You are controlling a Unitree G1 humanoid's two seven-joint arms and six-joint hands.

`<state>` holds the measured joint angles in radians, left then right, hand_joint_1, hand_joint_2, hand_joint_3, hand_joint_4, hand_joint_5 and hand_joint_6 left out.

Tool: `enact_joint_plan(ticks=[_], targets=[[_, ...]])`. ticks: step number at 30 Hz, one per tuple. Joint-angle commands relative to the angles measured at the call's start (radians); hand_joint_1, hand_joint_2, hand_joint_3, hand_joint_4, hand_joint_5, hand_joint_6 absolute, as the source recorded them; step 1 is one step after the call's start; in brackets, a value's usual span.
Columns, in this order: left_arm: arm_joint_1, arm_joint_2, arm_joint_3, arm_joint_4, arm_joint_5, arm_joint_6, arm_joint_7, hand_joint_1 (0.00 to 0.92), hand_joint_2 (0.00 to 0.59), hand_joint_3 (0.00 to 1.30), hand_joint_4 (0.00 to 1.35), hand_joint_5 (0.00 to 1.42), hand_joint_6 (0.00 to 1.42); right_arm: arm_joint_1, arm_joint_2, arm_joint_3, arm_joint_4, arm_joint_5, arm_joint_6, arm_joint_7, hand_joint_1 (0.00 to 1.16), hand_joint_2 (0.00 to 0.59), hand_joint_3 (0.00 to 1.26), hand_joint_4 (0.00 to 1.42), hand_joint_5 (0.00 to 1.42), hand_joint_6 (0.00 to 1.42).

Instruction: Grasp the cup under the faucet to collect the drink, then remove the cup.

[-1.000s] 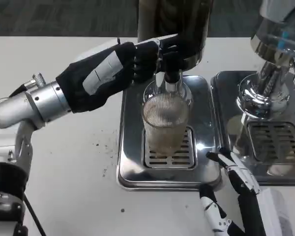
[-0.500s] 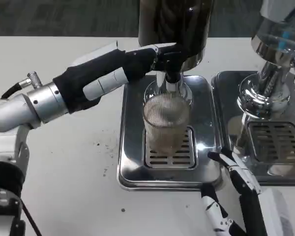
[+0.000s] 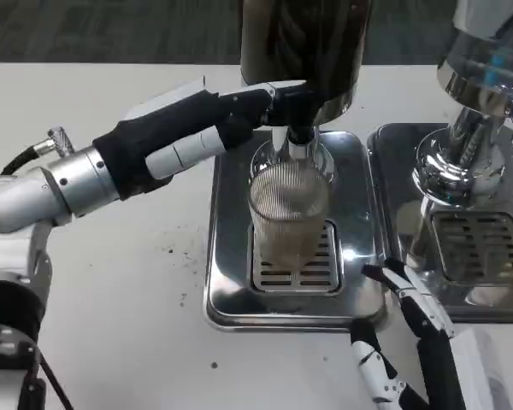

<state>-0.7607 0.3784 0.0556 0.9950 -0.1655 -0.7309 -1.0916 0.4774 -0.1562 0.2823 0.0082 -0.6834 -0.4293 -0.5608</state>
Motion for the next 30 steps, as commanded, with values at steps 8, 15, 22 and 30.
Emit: enact_joint_plan(ticks=[8, 15, 22, 30], targets=[[-0.003, -0.013, -0.029, 0.006, 0.026, -0.096, -0.01, 0.0, 0.049, 0.14, 0.04, 0.07, 0.0, 0.008, -0.008, -0.004, 0.004, 0.01, -0.009, -0.001, 0.2, 0.407, 0.26, 0.12, 0.15, 0.26], [-0.003, 0.001, -0.07, 0.029, 0.071, -0.16, 0.014, 0.0, 0.049, 0.14, 0.03, 0.07, 0.0, 0.014, -0.01, -0.007, -0.002, 0.01, -0.008, -0.001, 0.2, 0.407, 0.26, 0.12, 0.15, 0.26], [-0.008, 0.027, -0.117, 0.057, 0.129, -0.224, 0.071, 0.0, 0.048, 0.13, 0.03, 0.06, 0.0, 0.017, -0.009, -0.008, -0.008, 0.011, -0.007, 0.0, 0.2, 0.407, 0.26, 0.12, 0.15, 0.26], [-0.01, 0.046, -0.151, 0.076, 0.16, -0.262, 0.121, 0.0, 0.048, 0.13, 0.02, 0.06, 0.0, 0.017, -0.01, -0.012, -0.013, 0.019, -0.012, 0.002, 0.2, 0.407, 0.25, 0.12, 0.15, 0.26]])
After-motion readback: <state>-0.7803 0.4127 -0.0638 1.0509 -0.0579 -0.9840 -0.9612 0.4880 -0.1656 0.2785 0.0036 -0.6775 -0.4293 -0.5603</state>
